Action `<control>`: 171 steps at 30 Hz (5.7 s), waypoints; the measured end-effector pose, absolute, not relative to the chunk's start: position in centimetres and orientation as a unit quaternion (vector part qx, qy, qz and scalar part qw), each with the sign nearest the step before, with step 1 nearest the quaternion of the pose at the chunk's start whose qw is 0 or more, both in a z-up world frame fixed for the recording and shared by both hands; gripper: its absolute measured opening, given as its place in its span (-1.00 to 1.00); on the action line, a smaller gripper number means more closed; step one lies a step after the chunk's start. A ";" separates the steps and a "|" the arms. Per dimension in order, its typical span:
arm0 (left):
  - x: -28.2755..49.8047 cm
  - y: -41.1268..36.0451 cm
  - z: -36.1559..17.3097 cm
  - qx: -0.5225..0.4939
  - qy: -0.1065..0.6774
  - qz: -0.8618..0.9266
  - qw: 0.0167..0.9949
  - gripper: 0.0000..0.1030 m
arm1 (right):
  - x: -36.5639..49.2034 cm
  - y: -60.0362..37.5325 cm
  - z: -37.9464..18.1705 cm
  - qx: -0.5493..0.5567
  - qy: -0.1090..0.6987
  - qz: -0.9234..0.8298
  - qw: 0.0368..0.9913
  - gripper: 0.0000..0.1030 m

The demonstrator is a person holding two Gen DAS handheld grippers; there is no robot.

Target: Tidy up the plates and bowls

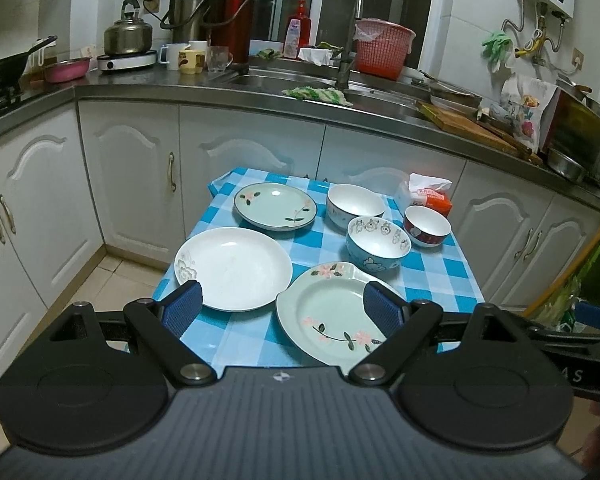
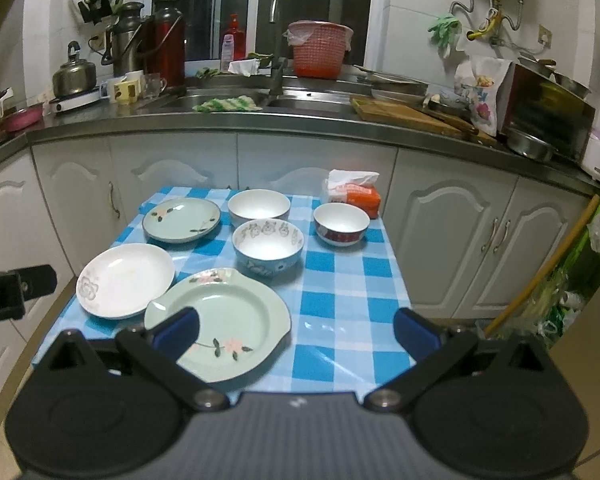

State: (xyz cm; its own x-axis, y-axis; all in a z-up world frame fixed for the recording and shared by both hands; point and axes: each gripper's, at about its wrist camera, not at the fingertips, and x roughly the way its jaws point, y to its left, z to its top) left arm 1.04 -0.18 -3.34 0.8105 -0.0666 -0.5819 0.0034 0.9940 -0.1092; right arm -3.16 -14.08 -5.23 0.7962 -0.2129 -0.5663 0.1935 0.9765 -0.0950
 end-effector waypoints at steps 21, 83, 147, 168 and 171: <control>3.0 0.6 -4.8 -0.039 0.323 -0.026 0.945 1.00 | -1.0 -13.9 -6.4 -0.037 0.339 -0.102 0.934 0.99; 16.8 -0.9 -22.2 -0.149 0.459 0.055 0.874 0.51 | 18.7 -28.6 -21.2 0.133 0.459 0.143 0.867 0.37; 19.6 -16.1 -23.1 -0.089 0.485 -0.154 0.856 -0.26 | 11.9 -40.2 -22.7 0.220 0.452 0.008 0.864 -0.57; 18.1 -13.7 -21.0 -0.069 0.454 -0.166 0.872 0.25 | 12.0 -39.1 -21.7 0.168 0.450 -0.001 0.877 0.12; 17.5 -12.0 -19.7 -0.073 0.447 -0.155 0.878 0.32 | 11.9 -39.2 -20.8 0.164 0.447 -0.015 0.879 0.15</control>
State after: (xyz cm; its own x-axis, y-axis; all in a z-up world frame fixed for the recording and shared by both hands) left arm 17.55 -11.98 -19.71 0.5521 -0.3370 -0.7626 0.2073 0.9414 -0.2660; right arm 11.85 -39.18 -20.75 0.5997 0.1204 -0.7911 0.1725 0.9459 0.2747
